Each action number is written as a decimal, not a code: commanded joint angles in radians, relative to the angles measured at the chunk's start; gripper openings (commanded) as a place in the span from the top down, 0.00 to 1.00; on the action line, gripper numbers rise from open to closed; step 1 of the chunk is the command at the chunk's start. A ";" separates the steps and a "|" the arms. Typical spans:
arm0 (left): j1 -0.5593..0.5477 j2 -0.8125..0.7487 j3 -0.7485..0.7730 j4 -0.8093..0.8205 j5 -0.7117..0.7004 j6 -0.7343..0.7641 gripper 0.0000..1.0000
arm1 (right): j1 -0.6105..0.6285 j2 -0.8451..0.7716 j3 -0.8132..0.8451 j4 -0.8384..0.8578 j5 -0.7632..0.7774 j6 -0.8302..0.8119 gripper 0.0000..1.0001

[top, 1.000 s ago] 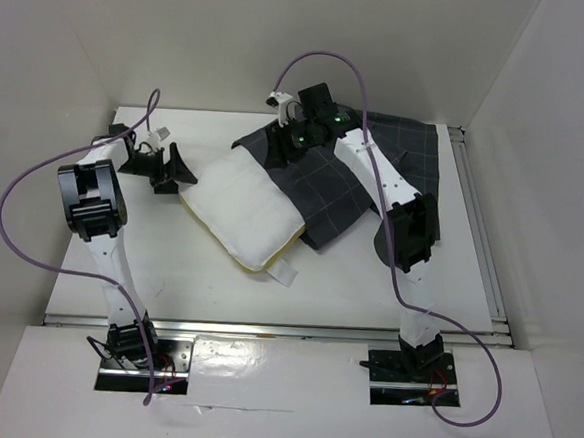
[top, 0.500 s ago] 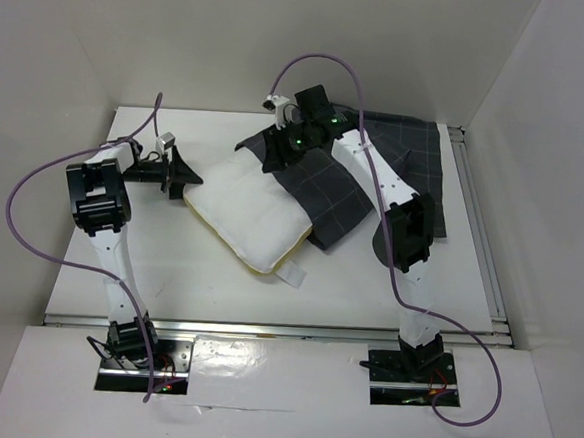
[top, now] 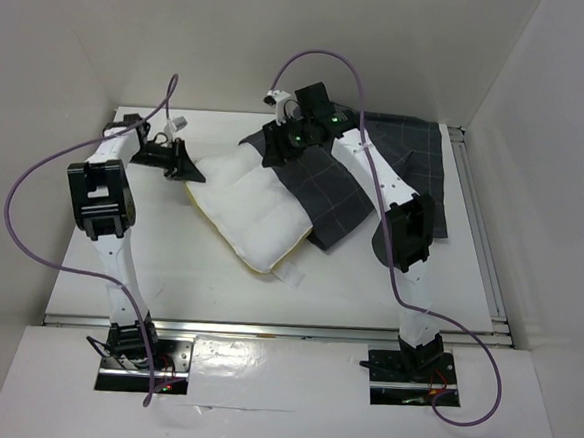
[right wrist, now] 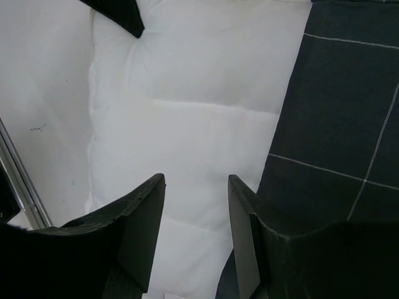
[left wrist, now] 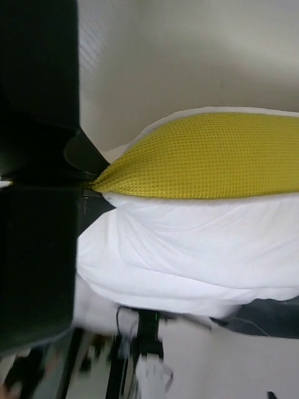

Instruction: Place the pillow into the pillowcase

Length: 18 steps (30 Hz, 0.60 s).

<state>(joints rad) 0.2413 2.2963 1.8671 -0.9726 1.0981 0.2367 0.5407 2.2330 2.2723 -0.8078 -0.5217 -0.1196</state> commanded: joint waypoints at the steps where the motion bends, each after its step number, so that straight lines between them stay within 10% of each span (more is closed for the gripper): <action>1: -0.069 -0.256 0.004 0.138 -0.176 0.047 1.00 | 0.001 -0.039 0.050 0.113 0.044 0.041 0.47; 18: -0.425 -0.819 -0.385 0.564 -0.744 0.272 1.00 | -0.093 -0.237 0.012 0.499 0.244 0.190 0.33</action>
<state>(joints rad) -0.1551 1.5455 1.5059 -0.5415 0.4389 0.4232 0.4652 2.0987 2.2822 -0.4671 -0.3252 0.0490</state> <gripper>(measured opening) 0.098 0.670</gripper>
